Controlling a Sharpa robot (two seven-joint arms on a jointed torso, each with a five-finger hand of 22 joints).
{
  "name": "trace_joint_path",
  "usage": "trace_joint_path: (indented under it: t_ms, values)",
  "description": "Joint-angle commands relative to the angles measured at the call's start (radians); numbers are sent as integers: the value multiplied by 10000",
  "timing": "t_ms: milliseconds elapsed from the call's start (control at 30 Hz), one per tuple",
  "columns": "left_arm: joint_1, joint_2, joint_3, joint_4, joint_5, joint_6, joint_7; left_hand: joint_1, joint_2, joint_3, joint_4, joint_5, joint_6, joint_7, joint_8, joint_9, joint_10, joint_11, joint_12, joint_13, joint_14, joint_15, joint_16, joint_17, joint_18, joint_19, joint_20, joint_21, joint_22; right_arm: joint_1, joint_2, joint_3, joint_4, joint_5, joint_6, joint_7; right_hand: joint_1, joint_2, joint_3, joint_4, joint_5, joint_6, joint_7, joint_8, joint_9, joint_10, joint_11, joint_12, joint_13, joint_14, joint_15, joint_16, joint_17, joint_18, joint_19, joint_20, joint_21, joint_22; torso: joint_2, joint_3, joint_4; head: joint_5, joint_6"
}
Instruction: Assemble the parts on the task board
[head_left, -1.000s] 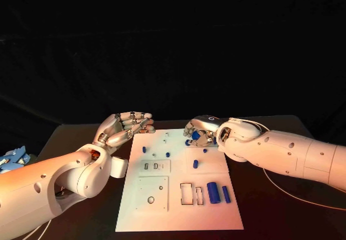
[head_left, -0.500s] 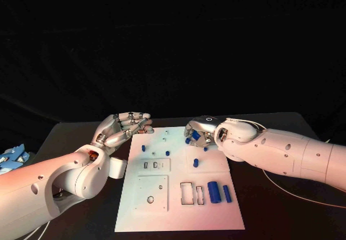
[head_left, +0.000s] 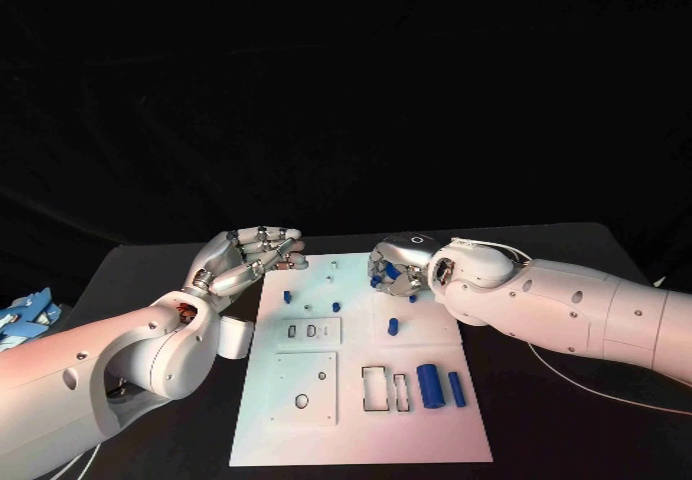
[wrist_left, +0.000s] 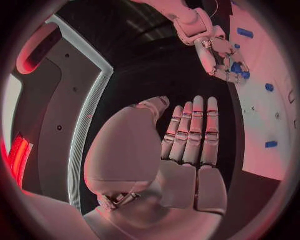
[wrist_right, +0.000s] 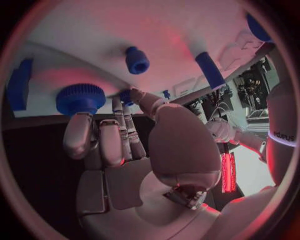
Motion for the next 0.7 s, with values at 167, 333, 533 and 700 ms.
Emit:
trace_joint_path:
  t_ms: [167, 333, 533, 700]
  values:
    - [11, 8, 9, -20, 93, 184, 7, -36, -75, 71, 18, -60, -30, 204, -37, -7, 13, 19, -40, 0, 78, -4, 1, 13, 135, 70, 19, 52, -10, -16, -1, -8, 12, -67, -531, -252, 138, 349, 195, 152, -448, 261, -115, 287, 302, 318, -109, 137, 193, 323, -161, 182, 83, -214, 177, -67, 237, 336, 62, 31, 8, -6, 6]
    - [11, 7, 9, -36, 104, 184, -17, -36, -86, 87, 0, -59, -43, 212, -48, -11, 7, 24, -62, 0, 82, -3, -4, 24, 135, 78, 16, 54, -13, -16, 12, -5, 42, -62, -911, -324, 298, 513, 333, 112, -490, 441, -218, 546, 580, 430, -188, 166, 315, 325, -230, 243, 107, -237, 224, -128, 333, 497, 84, 36, 29, -20, 15]
    - [12, 2, 9, -78, 149, 184, -40, -39, -101, 103, -20, -62, -62, 228, -64, -16, -8, 36, -92, 0, 85, 1, -12, 36, 134, 85, 14, 55, -17, -16, 32, 6, 119, 83, -1411, -331, 375, 604, 394, 71, -544, 477, -264, 731, 797, 507, -233, 186, 405, 322, -264, 272, 107, -249, 242, -162, 382, 586, 98, 40, 34, 4, 52]
    - [12, -12, 9, -129, 214, 172, -55, -38, -112, 118, -40, -64, -78, 237, -77, -21, -19, 43, -116, 0, 87, 6, -18, 47, 133, 90, 12, 55, -20, -13, 168, 33, 119, 386, -1909, -445, 363, 622, 397, 71, -526, 461, -282, 823, 919, 548, -248, 198, 457, 320, -278, 282, 95, -257, 258, -177, 413, 644, 112, 49, 25, 32, 86]
